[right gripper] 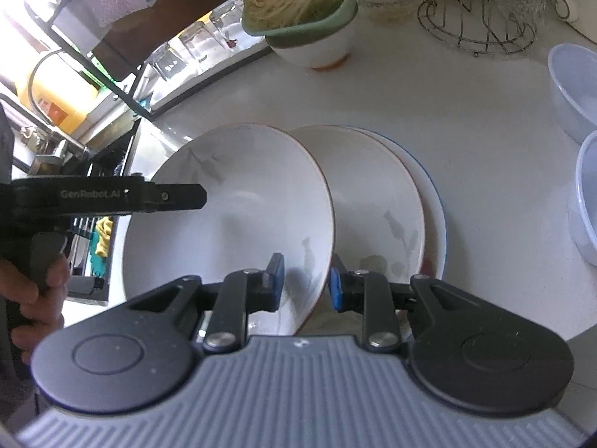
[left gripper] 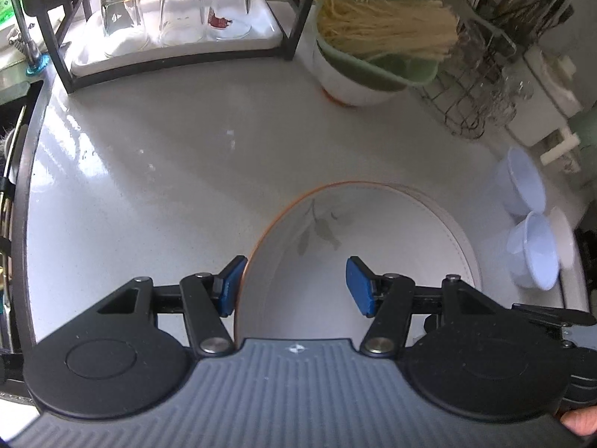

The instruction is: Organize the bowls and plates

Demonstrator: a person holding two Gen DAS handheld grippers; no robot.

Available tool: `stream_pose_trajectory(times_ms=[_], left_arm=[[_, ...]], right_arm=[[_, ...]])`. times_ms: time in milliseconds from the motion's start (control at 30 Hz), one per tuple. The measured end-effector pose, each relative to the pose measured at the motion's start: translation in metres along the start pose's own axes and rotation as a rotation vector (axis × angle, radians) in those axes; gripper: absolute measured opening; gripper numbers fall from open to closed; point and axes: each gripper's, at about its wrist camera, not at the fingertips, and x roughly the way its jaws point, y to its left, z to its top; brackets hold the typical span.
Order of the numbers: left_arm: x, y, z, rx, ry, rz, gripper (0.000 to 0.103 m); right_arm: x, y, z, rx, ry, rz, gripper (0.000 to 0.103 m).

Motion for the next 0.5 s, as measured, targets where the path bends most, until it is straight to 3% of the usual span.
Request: stream_pose_trajectory(times_ms=[500], left_arm=[[0.009,-0.03,0.004,0.059,0.012,0.115,0.064]], right_arm=[[0.007,-0.016,-0.003,-0.005,-0.039,0.02,0.028]])
